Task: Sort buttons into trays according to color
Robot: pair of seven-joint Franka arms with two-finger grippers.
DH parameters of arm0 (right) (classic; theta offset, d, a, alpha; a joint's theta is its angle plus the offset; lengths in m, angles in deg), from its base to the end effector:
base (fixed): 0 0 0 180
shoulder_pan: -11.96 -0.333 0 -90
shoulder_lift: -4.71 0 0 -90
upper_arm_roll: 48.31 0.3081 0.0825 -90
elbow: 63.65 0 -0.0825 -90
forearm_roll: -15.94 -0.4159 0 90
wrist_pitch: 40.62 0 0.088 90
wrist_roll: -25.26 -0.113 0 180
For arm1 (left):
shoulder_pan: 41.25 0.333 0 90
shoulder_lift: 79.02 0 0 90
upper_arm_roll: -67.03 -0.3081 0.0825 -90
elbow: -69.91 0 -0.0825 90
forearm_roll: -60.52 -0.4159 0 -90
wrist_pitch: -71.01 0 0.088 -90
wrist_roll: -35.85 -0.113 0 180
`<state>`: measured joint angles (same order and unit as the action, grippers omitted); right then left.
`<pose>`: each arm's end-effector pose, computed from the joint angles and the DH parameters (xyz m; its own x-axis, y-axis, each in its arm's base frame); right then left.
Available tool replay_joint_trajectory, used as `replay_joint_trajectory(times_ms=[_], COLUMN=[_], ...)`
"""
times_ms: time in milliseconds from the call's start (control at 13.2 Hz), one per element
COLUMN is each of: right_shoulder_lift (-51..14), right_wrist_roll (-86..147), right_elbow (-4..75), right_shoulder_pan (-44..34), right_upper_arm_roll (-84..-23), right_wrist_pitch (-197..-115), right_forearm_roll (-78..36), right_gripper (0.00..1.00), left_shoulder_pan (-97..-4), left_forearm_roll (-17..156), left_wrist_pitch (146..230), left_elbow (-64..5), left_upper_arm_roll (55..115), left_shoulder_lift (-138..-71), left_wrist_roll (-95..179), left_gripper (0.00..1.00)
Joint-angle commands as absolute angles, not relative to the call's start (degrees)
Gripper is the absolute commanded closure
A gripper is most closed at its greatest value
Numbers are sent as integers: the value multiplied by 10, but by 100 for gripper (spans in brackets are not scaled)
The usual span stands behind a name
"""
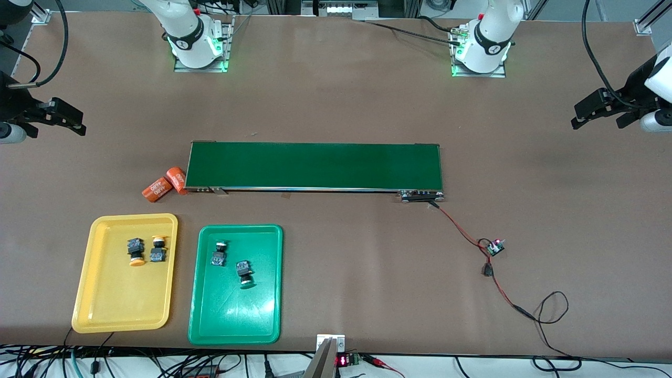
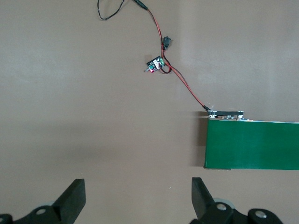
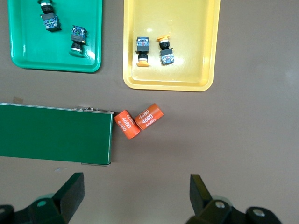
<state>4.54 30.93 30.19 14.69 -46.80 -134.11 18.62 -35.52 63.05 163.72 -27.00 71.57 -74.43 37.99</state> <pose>0.5908 -0.0176 0.5804 0.9967 0.0803 -0.0137 0.0809 -0.9957 0.0454 0.5653 0.0054 0.5998 0.9982 0.0604 0.0051 0.0601 -0.9975 0.0380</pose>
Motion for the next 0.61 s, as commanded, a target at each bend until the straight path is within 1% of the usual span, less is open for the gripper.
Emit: replay_joint_trajectory(times_ms=[0,530], right_shoulder_lift=[51,49], right_wrist_roll=[287,276], right_elbow=[303,304], right_shoulder_pan=[149,160], right_upper_arm_roll=[-465,-465], right_wrist_pitch=[-1338,-1337], right_forearm_roll=[180,177], right_gripper=[0,0], left_shoulder_pan=[-353,-353], left_forearm_roll=[624,624], left_wrist_pitch=[1624,1623], left_elbow=[-265,-266], left_upper_arm_roll=[715,711], left_shoulder_lift=[-741,-741], left_wrist_roll=[378,378], left_gripper=[0,0])
